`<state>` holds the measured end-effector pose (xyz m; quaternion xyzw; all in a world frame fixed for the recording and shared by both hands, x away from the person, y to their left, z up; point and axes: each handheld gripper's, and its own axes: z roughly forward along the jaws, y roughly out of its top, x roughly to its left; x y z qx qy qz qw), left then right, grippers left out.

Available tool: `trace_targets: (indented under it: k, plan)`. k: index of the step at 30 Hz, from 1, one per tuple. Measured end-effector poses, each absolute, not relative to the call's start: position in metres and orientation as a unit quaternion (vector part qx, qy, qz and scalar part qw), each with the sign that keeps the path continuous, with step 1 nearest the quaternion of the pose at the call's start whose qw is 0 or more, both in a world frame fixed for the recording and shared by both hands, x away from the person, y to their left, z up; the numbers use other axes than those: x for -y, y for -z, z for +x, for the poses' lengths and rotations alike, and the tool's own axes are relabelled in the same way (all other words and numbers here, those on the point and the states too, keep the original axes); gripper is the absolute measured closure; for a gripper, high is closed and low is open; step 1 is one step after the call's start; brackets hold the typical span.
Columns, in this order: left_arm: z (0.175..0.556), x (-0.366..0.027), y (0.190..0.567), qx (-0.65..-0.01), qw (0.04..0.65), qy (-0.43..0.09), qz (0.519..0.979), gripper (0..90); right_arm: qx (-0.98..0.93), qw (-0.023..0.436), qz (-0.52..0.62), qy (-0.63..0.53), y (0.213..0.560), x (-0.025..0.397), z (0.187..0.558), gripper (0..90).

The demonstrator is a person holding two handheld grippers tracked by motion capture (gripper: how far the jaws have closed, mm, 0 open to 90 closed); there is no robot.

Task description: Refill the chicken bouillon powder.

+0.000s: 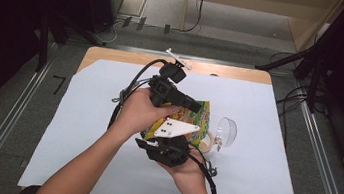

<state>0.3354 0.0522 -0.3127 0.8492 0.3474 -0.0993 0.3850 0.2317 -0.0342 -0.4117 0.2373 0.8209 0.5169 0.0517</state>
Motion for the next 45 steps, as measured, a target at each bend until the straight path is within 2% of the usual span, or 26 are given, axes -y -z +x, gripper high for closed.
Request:
trace_targets:
  k: [6,15,29,35,45]
  plan:
    - [0.332,-0.051,0.312,-0.343,0.376,0.084,0.857,74.9,-0.816,0.044,0.244,-0.523,0.413,0.033,0.231,74.0]
    - [0.326,-0.047,0.31,-0.335,0.372,0.063,0.863,79.3,-0.812,0.056,0.238,-0.531,0.416,0.033,0.228,73.6]
    - [0.323,-0.048,0.309,-0.326,0.372,0.06,0.867,83.8,-0.811,0.042,0.23,-0.536,0.42,0.031,0.226,68.4]
    - [0.329,-0.054,0.309,-0.337,0.38,0.074,0.858,83.2,-0.818,0.036,0.231,-0.526,0.412,0.032,0.228,71.3]
    - [0.344,-0.051,0.311,-0.342,0.365,0.104,0.86,82.8,-0.815,0.036,0.246,-0.524,0.409,0.032,0.233,70.7]
